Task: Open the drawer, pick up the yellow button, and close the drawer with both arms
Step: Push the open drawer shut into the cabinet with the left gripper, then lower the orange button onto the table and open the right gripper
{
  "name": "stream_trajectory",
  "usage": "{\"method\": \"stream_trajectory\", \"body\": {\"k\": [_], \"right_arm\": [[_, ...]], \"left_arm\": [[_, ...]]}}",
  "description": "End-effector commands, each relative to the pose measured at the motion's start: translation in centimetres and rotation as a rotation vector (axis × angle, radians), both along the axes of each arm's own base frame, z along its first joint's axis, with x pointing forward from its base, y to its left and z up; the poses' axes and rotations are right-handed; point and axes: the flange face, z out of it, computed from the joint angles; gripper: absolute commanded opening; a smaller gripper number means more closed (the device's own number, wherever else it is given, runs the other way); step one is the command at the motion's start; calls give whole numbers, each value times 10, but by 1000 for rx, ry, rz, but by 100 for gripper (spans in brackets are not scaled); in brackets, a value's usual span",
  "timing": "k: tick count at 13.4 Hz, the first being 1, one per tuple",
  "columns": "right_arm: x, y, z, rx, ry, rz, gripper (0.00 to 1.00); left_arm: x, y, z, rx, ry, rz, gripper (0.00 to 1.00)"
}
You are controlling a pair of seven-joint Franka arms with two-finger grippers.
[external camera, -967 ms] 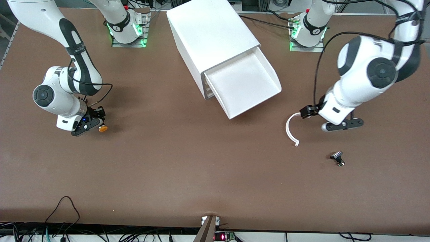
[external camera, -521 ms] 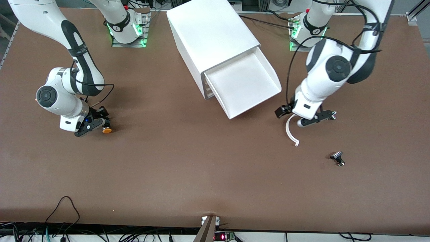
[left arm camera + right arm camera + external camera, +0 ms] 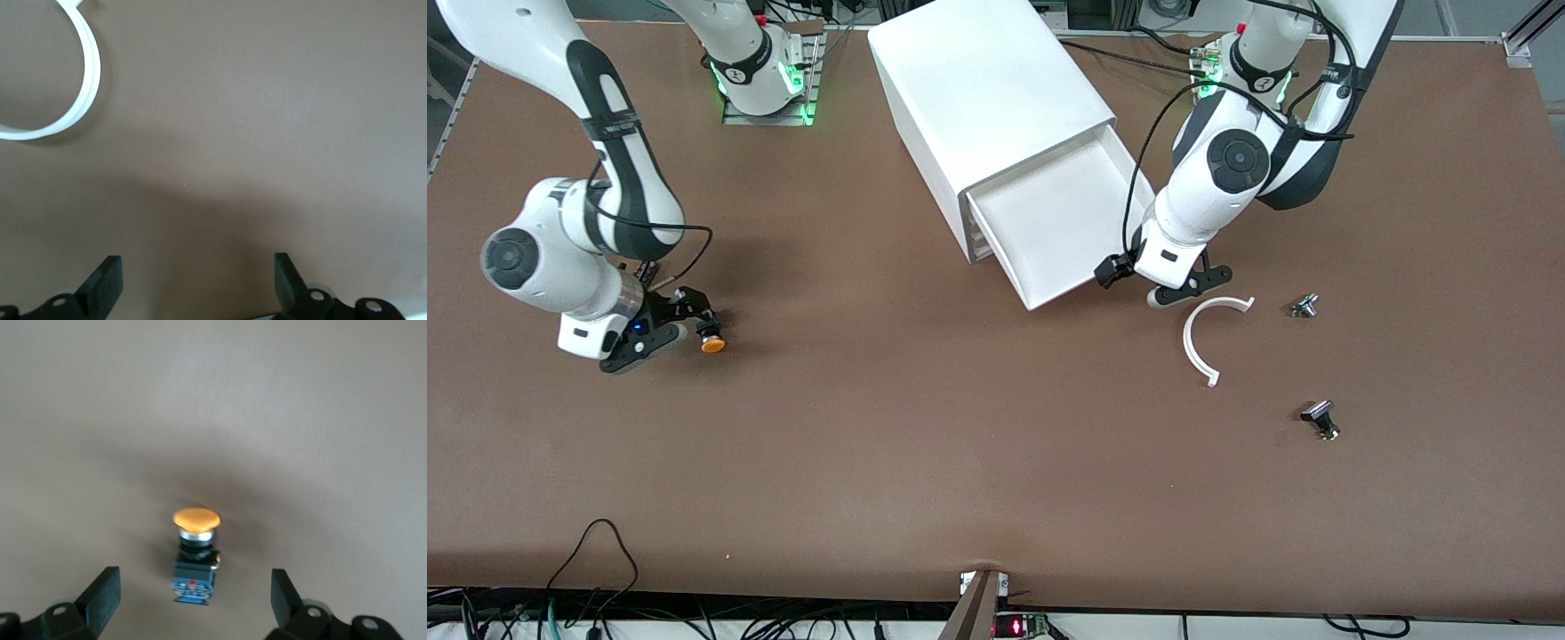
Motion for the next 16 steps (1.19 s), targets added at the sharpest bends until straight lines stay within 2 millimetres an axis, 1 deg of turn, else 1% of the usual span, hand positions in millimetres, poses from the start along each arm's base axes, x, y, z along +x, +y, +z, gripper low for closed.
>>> {"method": "stream_trajectory", "body": {"k": [1,2,4,5,6,8,9,10,11,12,13,14,15,16], "right_arm": [[21,13,53,74,4,-2,100],[24,20,72,90,6,4,100],[22,27,104,108,18,-76,100],[22,42,120,115,34,-95,100],[23,64,138,124,53,-115,100],[17,83,166,122,69,-208,100],[13,90,184,119,49,-241,100],[7,91,201,115,40,-258,100],[0,88,220,106,15,-257,100],[-4,77,231,74,-10,-253,100],[-7,60,242,24,-23,-256,100],[-14,56,251,-5,-11,-263,100],[-19,53,262,-72,-2,-282,100],[-23,46,270,-152,-6,-325,100]], "left_arm": [[-44,-32,-16,-25,62,-54,100],[-59,-45,-20,-31,81,-70,100],[-79,-65,-21,-49,114,-95,100],[-91,-78,-20,-65,129,-111,100],[-97,-83,-21,-65,140,-123,100],[-112,-94,-22,-54,170,-163,100],[-125,-101,-23,-42,199,-201,100],[-136,-107,-24,-30,227,-226,100],[-141,-107,-25,-16,251,-235,100],[-144,-105,-26,-4,274,-244,100],[-143,-103,-26,0,280,-249,100],[-141,-102,-25,-3,273,-267,100],[-135,-97,-24,-6,258,-276,100],[-118,-85,-21,-12,240,-248,100]]}}
